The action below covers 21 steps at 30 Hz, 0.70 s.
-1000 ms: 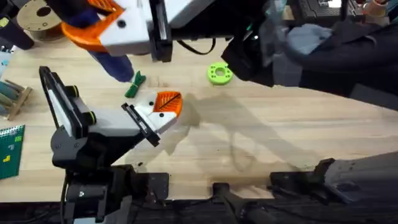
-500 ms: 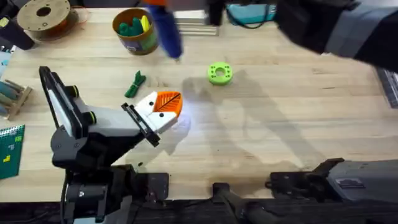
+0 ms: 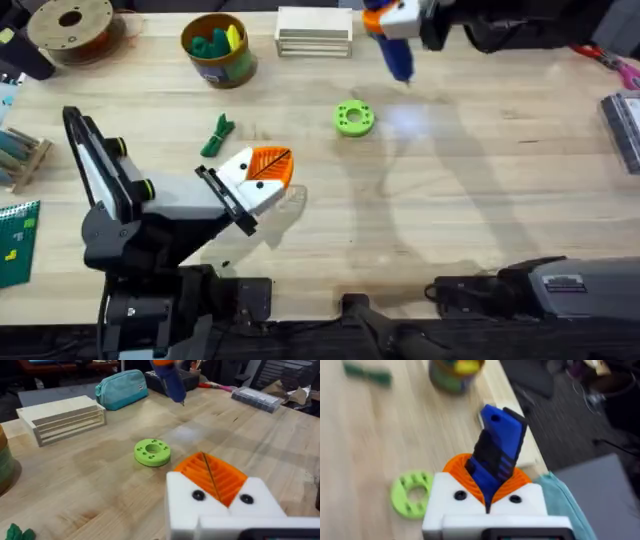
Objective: Pick up the gripper from the table and insert it into the empty holder that is missing its gripper. Then pick up a screw, insert it into the mounting hole, and use the screwdriver to tighten it. Finally, clean up the table by picking up the vegetable and placing it into the bucket.
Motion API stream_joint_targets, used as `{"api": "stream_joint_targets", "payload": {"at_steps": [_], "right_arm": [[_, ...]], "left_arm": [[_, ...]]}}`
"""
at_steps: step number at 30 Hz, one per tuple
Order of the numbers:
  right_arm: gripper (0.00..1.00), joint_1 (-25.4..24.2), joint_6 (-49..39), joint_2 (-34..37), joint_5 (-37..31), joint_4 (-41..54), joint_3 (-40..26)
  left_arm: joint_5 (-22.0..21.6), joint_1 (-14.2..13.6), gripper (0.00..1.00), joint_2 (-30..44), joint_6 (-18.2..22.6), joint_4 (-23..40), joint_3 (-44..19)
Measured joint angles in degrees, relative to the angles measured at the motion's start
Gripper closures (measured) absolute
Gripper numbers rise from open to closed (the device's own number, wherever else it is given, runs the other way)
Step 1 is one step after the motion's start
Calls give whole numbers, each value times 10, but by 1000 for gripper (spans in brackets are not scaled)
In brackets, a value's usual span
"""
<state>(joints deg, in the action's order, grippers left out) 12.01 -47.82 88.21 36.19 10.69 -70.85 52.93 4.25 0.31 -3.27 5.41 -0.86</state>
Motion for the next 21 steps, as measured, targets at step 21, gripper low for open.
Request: {"api": "stream_joint_targets", "payload": {"at_steps": [21], "right_arm": [[995, -1, -398, 181, -303, -29, -3]], "left_arm": [[0, 0, 996, 0, 0, 0, 0]]}}
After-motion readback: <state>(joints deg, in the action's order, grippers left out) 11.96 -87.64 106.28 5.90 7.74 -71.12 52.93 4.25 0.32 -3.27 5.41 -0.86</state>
